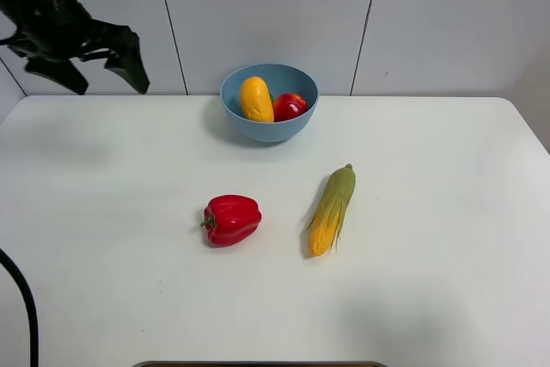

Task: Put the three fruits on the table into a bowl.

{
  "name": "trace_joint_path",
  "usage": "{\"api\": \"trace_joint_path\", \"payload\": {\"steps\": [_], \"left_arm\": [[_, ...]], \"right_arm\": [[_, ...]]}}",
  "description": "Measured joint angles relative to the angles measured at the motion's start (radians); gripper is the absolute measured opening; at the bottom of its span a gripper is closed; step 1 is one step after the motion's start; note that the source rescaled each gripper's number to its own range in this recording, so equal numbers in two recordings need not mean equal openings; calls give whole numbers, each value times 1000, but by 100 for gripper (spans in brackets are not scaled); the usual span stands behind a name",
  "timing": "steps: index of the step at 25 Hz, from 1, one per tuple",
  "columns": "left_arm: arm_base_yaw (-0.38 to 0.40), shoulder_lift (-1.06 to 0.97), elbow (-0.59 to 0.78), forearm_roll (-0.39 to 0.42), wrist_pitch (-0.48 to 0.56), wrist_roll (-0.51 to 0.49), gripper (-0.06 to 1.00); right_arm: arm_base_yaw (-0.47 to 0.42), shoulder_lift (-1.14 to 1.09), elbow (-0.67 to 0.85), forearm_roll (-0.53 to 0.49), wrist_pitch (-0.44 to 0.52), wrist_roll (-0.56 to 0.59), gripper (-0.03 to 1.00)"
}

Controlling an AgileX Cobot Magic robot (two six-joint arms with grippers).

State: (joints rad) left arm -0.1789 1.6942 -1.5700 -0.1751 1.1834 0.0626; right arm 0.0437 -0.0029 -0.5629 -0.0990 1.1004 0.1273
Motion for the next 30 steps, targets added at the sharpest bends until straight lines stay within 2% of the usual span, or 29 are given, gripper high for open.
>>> {"api": "trace_joint_path", "payload": {"steps": [7, 19, 24, 30], "left_arm": [[30, -217, 13, 117, 28, -63, 87], [31, -518, 88, 165, 31, -63, 87], [31, -646, 214, 165, 31, -63, 87], [31, -855, 443, 186, 31, -63, 87]], "right_arm": [[0, 0, 0, 0, 0, 0, 100], [0, 0, 0, 0, 0, 0, 100], [0, 0, 0, 0, 0, 0, 100], [0, 0, 0, 0, 0, 0, 100]]}}
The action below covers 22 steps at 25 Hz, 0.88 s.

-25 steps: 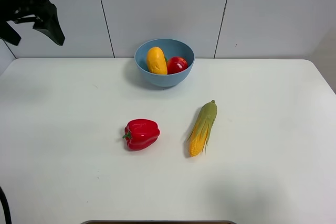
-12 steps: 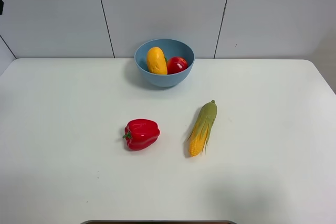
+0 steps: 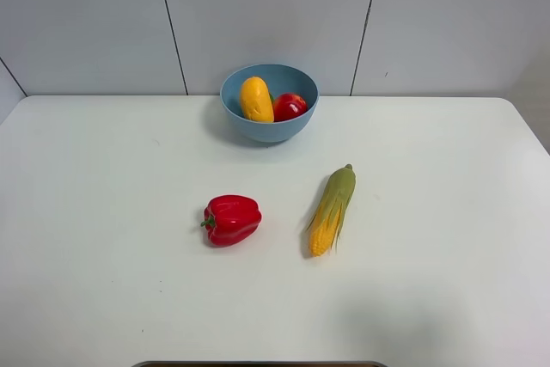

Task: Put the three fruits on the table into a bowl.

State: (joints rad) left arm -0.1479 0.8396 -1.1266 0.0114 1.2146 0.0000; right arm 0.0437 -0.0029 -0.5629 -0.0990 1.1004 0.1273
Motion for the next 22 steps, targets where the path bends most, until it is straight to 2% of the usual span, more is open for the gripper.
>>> {"api": "trace_joint_path", "payload": {"steps": [5, 12, 16, 22], "left_arm": [[0, -250, 250, 47, -9, 0, 87], [53, -573, 559, 34, -128, 0, 87], [69, -713, 658, -11, -136, 0, 87], [69, -841, 685, -32, -132, 13, 87]], "right_arm": [[0, 0, 0, 0, 0, 0, 100], [0, 0, 0, 0, 0, 0, 100], [0, 0, 0, 0, 0, 0, 100], [0, 0, 0, 0, 0, 0, 100]]}}
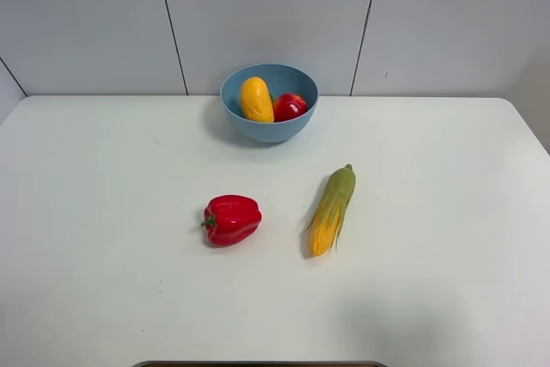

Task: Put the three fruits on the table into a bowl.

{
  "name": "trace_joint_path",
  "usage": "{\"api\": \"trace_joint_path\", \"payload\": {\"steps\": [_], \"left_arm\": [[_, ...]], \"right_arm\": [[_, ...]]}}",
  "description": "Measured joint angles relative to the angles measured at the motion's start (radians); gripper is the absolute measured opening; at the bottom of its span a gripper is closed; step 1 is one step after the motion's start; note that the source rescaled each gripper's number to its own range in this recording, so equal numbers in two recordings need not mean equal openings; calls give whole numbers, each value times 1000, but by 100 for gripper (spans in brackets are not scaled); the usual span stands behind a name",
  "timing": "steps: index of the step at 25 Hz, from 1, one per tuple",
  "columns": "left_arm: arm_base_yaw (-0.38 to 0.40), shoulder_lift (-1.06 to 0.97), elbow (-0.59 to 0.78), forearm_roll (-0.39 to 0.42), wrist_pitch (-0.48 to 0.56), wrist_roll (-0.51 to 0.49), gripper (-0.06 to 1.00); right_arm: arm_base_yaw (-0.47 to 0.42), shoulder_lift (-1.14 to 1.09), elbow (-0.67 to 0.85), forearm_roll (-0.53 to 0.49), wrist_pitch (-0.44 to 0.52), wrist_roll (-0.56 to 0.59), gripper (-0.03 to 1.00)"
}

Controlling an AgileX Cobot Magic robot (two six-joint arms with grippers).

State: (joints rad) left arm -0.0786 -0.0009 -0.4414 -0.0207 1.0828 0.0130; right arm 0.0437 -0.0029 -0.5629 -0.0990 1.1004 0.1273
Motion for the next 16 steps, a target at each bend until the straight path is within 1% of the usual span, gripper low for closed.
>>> {"api": "trace_joint_path", "payload": {"steps": [4, 16], "left_arm": [[0, -2, 0, -12, 1, 17, 87], [0, -2, 0, -15, 1, 17, 87]], "right_arm": [[0, 0, 0, 0, 0, 0, 100], [0, 0, 0, 0, 0, 0, 100]]}}
